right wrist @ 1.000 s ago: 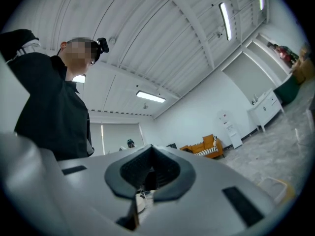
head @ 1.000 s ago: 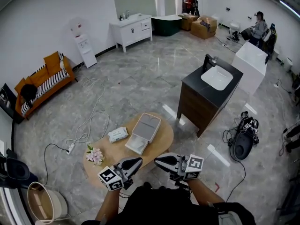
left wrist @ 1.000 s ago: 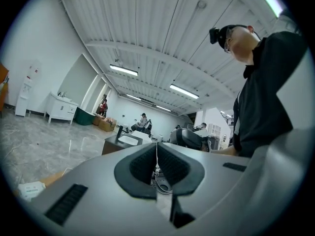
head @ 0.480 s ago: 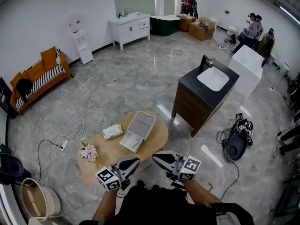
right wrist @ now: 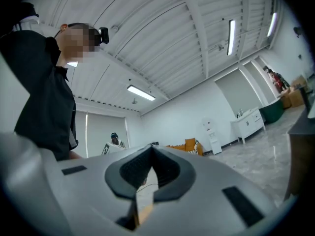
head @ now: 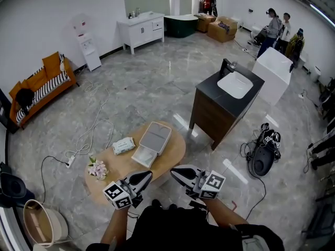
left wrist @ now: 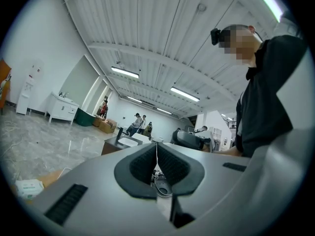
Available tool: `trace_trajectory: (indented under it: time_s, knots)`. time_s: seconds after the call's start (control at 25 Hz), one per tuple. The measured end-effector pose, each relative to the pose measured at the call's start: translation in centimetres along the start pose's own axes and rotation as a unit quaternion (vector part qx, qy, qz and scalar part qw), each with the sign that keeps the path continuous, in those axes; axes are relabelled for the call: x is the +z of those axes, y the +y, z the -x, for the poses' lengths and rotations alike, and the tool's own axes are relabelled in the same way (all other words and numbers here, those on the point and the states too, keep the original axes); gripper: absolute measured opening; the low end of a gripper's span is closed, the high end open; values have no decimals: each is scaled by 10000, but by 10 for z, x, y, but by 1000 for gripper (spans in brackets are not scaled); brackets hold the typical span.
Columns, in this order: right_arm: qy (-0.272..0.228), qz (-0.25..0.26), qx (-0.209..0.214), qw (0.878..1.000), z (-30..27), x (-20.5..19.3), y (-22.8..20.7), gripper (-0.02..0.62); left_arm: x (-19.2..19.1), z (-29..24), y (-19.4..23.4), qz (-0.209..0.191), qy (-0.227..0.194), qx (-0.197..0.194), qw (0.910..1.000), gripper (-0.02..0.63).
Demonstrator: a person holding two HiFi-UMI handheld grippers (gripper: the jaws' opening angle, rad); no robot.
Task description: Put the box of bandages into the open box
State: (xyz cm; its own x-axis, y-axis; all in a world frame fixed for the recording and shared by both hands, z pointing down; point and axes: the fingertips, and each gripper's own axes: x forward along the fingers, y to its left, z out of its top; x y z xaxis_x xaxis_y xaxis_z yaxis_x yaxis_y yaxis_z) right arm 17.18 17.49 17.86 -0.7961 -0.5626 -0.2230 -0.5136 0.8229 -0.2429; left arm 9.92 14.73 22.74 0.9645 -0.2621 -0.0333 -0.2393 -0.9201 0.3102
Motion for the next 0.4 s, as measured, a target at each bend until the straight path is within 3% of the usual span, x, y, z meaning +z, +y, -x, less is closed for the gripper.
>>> trace_trajectory:
  time_s: [0.2,0.4]
  knots:
    - [127,77,-1,9999,3,-8,-2,11,-1,1,4,-76,3,84,9999,18]
    - [121,-44,47,9999,5,-8,6,11,1,7,8,145,-38,176,9997,18]
